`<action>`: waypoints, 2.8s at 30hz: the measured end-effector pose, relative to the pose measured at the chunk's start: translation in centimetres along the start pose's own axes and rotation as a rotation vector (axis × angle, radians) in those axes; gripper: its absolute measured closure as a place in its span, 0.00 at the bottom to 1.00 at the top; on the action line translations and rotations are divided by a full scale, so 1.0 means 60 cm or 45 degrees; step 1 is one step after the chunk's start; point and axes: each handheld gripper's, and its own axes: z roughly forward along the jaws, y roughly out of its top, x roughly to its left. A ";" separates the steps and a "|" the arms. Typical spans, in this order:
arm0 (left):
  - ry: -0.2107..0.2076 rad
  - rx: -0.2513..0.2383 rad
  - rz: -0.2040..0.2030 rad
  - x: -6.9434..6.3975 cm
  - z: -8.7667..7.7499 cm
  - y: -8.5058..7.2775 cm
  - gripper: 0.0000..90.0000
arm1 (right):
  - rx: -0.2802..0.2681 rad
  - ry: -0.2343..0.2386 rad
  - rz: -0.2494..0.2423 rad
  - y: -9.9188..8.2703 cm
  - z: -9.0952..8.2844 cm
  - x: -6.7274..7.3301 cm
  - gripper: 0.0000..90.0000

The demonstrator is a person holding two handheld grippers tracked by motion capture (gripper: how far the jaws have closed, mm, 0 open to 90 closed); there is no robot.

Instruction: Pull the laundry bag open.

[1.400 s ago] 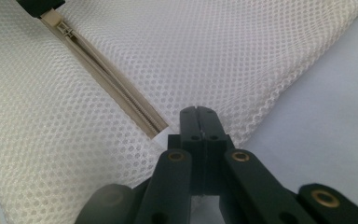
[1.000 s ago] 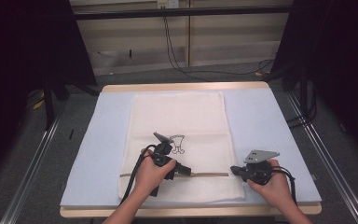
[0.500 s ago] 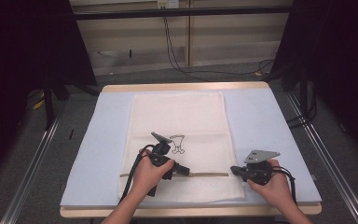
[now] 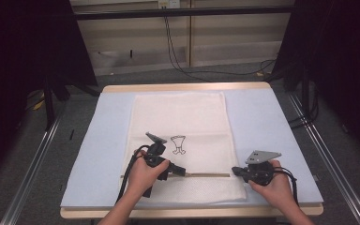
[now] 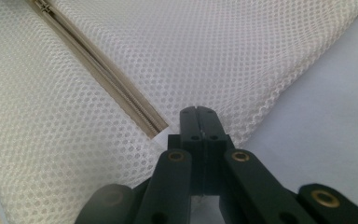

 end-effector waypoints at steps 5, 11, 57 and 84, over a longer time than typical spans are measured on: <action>-0.002 -0.009 0.000 0.004 -0.006 -0.003 0.97 | -0.003 0.002 -0.005 0.000 0.001 0.000 1.00; 0.002 -0.021 -0.002 0.009 -0.014 -0.006 0.97 | 0.001 -0.001 0.002 0.000 0.000 0.001 1.00; 0.012 -0.090 -0.041 0.034 -0.058 -0.028 0.97 | -0.006 0.003 0.002 -0.001 0.000 0.000 1.00; 0.002 -0.104 -0.066 0.045 -0.067 -0.033 0.97 | -0.002 0.002 0.008 -0.001 0.000 -0.001 1.00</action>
